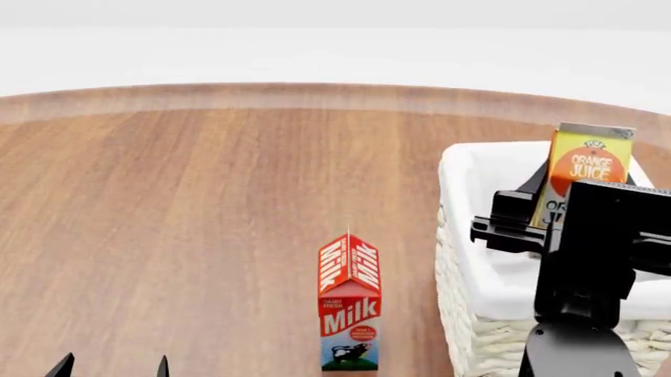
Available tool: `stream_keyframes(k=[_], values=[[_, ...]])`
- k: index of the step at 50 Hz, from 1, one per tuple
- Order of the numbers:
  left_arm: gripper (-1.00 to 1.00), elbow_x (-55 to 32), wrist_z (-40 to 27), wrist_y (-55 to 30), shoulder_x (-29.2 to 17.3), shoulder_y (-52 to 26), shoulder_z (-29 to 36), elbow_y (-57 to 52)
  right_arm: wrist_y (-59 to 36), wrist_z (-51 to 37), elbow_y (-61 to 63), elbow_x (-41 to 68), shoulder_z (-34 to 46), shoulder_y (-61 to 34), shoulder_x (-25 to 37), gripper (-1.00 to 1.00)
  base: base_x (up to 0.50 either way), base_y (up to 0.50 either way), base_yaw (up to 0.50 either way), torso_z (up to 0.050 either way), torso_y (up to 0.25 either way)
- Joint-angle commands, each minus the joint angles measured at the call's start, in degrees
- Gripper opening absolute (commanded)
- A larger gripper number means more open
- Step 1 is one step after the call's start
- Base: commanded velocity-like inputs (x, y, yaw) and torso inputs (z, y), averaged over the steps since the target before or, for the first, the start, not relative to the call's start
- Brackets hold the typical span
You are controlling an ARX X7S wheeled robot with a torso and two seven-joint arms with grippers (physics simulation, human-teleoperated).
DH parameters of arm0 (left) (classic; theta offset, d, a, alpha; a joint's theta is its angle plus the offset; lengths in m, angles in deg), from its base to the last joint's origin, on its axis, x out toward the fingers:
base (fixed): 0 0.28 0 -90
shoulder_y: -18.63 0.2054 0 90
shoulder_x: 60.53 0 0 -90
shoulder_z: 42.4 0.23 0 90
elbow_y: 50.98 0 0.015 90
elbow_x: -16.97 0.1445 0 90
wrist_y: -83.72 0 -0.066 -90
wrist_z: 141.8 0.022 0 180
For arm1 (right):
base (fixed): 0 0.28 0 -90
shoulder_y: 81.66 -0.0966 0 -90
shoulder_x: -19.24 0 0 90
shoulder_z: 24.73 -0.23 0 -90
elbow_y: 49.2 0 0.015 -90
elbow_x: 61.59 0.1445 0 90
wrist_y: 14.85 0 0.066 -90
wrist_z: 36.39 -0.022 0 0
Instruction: Pick up the orange juice, and put it in the basket.
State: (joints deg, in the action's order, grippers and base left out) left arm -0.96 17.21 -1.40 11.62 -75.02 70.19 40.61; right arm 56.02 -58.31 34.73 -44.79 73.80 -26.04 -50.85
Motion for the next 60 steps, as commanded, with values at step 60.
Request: stream_keyframes(k=[60], values=[[1.00,-0.57,-0.68,0.32,-0.56,-0.26,0.84,0.10,24.55,4.30,-46.46,-7.71,3.79,-17.49,-7.57,-1.00,0.00,0.00,0.00,0.000,0.001]])
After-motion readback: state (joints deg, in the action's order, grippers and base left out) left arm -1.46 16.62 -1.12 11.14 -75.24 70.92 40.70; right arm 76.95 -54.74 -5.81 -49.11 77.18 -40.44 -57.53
